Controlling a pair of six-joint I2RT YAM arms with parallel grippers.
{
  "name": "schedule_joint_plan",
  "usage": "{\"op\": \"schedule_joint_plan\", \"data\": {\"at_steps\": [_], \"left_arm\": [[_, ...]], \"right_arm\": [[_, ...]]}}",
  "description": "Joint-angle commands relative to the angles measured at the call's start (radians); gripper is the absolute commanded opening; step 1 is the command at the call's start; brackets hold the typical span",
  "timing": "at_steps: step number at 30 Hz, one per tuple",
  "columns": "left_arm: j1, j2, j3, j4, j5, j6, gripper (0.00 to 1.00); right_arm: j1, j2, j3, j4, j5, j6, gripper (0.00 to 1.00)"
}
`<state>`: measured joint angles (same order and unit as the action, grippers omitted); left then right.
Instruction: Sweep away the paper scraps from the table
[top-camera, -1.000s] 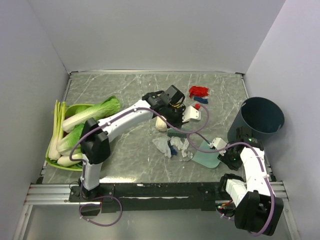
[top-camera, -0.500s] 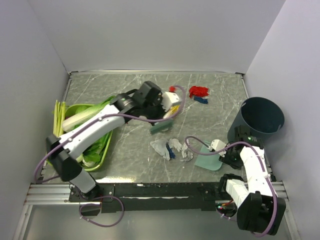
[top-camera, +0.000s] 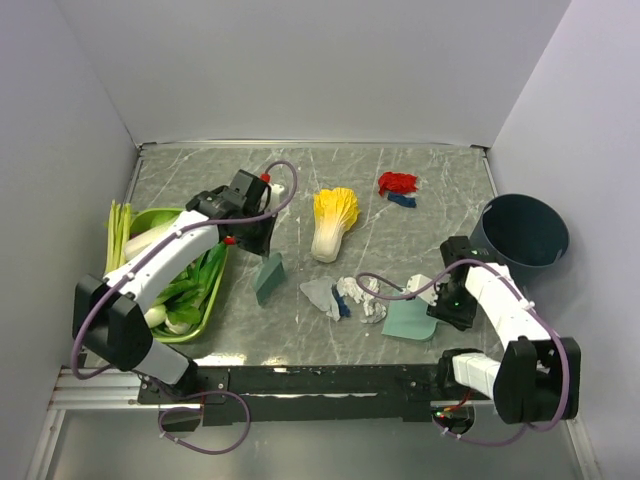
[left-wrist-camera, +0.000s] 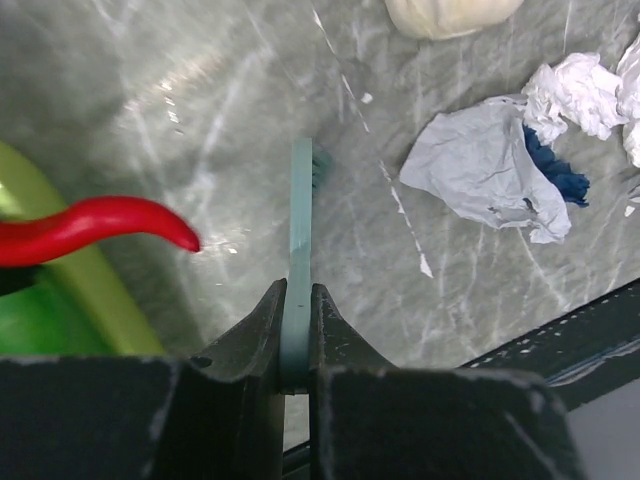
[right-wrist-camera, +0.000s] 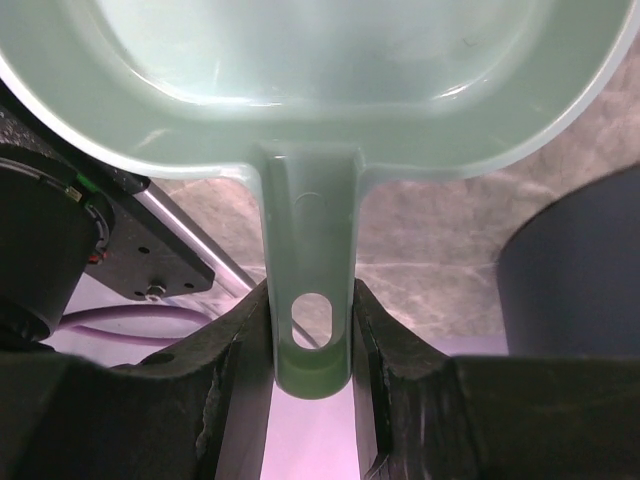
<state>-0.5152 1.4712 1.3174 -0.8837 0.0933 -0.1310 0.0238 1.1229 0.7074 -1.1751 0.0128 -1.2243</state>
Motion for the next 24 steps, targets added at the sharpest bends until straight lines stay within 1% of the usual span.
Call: {"op": "schedule_joint_plan", "data": {"at_steps": [1, 4, 7, 11, 15, 16, 19, 20, 21, 24], "left_arm": [[-0.008, 0.032, -0.029, 0.068, 0.040, -0.122, 0.01], [-0.017, 0.073, -0.011, 0.098, 0.077, -0.159, 0.01], [-0.060, 0.116, 0.014, 0.132, 0.104, -0.177, 0.01], [-0.162, 0.165, 0.039, 0.157, 0.125, -0.197, 0.01], [-0.229, 0.210, 0.077, 0.183, 0.143, -0.213, 0.01], [-0.252, 0.221, 0.107, 0.189, 0.148, -0.207, 0.01], [-0.270, 0.261, 0.178, 0.204, 0.229, -0.194, 0.01], [-0.276, 0.276, 0.192, 0.207, 0.297, -0.193, 0.01], [-0.278, 0.282, 0.218, 0.206, 0.312, -0.190, 0.01], [-0.281, 0.273, 0.233, 0.192, 0.310, -0.157, 0.01]], "right_arm": [[0.059, 0.055, 0.058, -0.020, 0.042, 0.081, 0.00], [0.103, 0.087, 0.070, -0.017, 0.059, 0.127, 0.00], [0.161, 0.123, 0.087, -0.011, 0.065, 0.181, 0.00], [0.238, 0.164, 0.106, -0.011, 0.058, 0.245, 0.00], [0.315, 0.198, 0.128, -0.005, 0.039, 0.301, 0.00], [0.329, 0.209, 0.133, 0.000, 0.026, 0.322, 0.00], [0.363, 0.230, 0.158, 0.003, -0.007, 0.370, 0.00], [0.366, 0.233, 0.162, 0.005, -0.032, 0.378, 0.00], [0.367, 0.238, 0.167, 0.003, -0.039, 0.384, 0.00], [0.369, 0.210, 0.162, 0.028, -0.043, 0.391, 0.00]]}}
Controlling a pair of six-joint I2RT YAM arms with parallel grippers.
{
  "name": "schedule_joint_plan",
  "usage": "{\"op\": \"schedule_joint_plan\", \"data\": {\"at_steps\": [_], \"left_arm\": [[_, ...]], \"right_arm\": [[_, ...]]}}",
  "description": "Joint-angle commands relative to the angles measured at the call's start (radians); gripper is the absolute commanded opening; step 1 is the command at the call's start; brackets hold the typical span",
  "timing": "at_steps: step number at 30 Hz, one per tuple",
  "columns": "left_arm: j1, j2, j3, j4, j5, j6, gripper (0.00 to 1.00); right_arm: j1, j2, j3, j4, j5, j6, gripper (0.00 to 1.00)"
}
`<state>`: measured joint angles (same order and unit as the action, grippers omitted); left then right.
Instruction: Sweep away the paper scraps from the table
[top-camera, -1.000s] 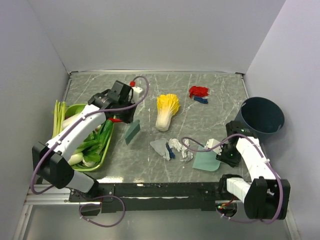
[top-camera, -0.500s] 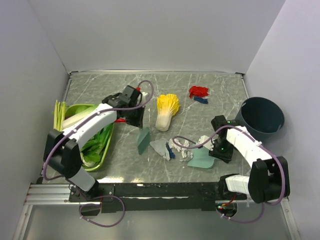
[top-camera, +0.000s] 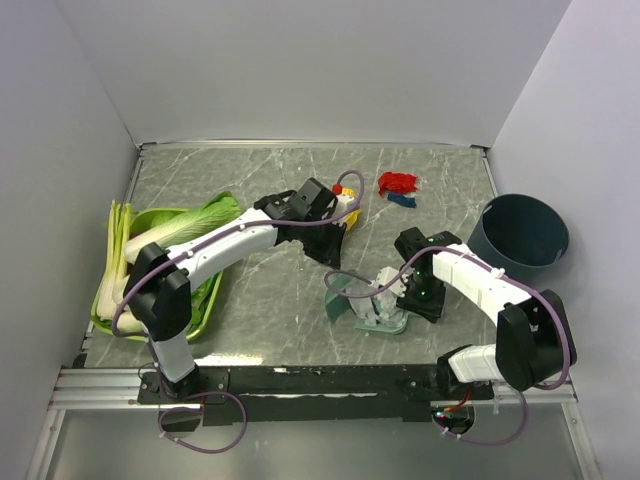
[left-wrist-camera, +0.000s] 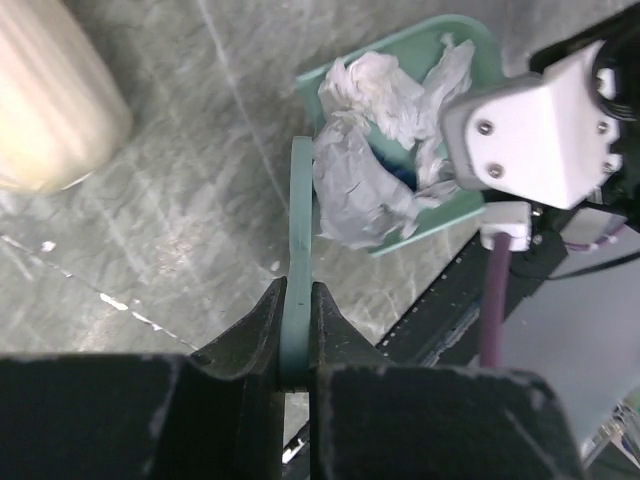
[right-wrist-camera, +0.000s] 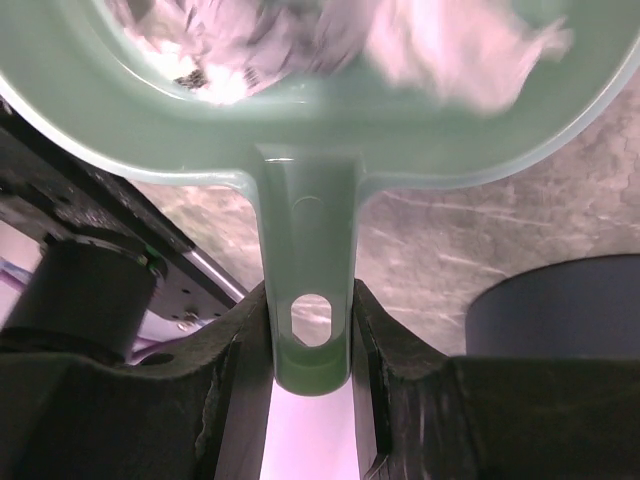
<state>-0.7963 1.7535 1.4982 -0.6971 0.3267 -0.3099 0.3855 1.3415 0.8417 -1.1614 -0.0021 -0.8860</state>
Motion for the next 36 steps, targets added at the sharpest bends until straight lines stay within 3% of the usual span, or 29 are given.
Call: {"op": "schedule_joint_plan", "data": {"at_steps": [1, 11, 18, 26, 30, 36], "left_arm": [[0.002, -0.015, 0.054, -0.013, 0.077, 0.058, 0.01], [0.048, -0.111, 0.062, -0.068, 0.190, 0.201, 0.01], [0.103, -0.124, 0.171, -0.139, 0.213, 0.294, 0.01], [0.241, -0.123, 0.367, -0.287, 0.213, 0.475, 0.01], [0.285, -0.160, 0.386, -0.245, 0.163, 0.499, 0.01], [0.304, -0.245, 0.275, -0.157, -0.001, 0.489, 0.01]], "right_arm": [[0.007, -0.022, 0.023, 0.029, -0.029, 0.048, 0.00], [0.004, -0.156, -0.095, 0.244, -0.113, 0.042, 0.00], [-0.022, -0.286, -0.162, 0.354, -0.219, 0.064, 0.00], [-0.045, -0.455, -0.227, 0.442, -0.323, 0.128, 0.00], [-0.060, -0.479, -0.239, 0.462, -0.337, 0.142, 0.00], [-0.060, -0.492, -0.213, 0.442, -0.403, 0.185, 0.00]]}}
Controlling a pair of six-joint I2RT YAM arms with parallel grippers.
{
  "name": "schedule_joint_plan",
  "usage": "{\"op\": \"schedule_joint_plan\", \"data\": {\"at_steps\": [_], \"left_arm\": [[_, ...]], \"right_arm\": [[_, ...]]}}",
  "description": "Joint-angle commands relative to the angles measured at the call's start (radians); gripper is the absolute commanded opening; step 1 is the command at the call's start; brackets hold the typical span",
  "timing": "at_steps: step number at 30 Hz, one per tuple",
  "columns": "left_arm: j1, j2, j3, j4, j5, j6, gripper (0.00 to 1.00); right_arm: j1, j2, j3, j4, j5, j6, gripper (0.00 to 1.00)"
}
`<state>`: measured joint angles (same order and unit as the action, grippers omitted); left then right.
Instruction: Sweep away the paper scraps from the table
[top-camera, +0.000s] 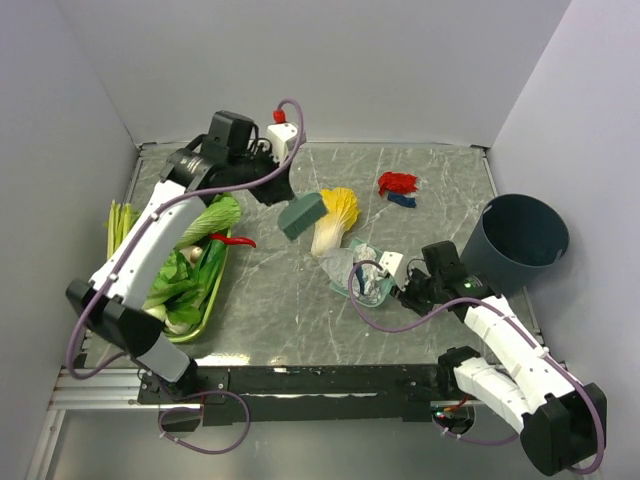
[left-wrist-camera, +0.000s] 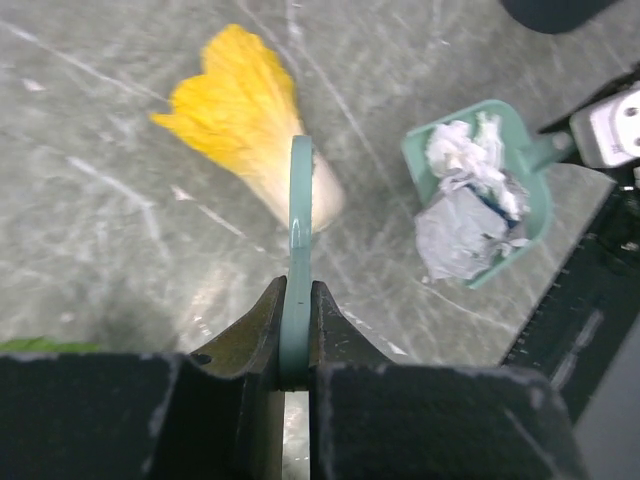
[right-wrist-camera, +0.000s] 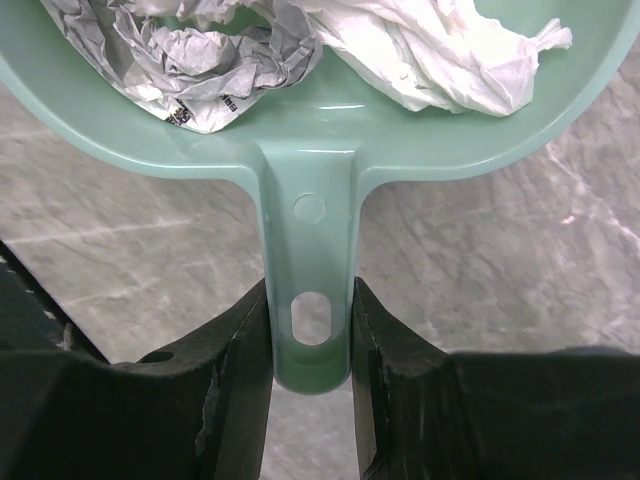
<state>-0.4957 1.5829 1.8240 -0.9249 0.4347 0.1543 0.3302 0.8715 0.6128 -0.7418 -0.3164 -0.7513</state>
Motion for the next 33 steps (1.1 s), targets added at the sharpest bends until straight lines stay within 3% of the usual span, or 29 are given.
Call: {"op": "schedule_joint_plan", "data": {"at_steps": [1, 5, 9, 16, 22, 25, 33], "left_arm": [[0.009, -0.089, -0.067, 0.075, -0.150, 0.024, 0.01], [0.028, -0.115, -0.132, 0.133, -0.280, -0.056, 0.01], [0.045, -0.084, -0.137, 0.126, -0.254, -0.082, 0.01], [0.063, -0.029, -0.149, 0.175, -0.211, -0.084, 0.01], [0.088, -0.029, -0.189, 0.241, -0.203, -0.148, 0.01], [0.092, -0.035, -0.254, 0.299, -0.208, -0.263, 0.01], [0.092, 0.034, -0.267, 0.279, -0.100, -0.249, 0.01]], "right_arm": [[-0.005, -0.026, 0.036, 0.013, -0.102, 0.058, 0.00], [-0.006, -0.045, 0.077, -0.025, -0.115, 0.095, 0.00], [-0.006, -0.051, 0.192, -0.080, -0.145, 0.159, 0.00], [-0.006, 0.128, 0.592, -0.191, -0.138, 0.277, 0.00], [-0.025, 0.222, 0.654, -0.168, -0.159, 0.351, 0.00], [-0.026, 0.231, 0.688, -0.125, -0.151, 0.365, 0.00], [-0.033, 0.231, 0.739, -0.137, -0.125, 0.412, 0.00]]}}
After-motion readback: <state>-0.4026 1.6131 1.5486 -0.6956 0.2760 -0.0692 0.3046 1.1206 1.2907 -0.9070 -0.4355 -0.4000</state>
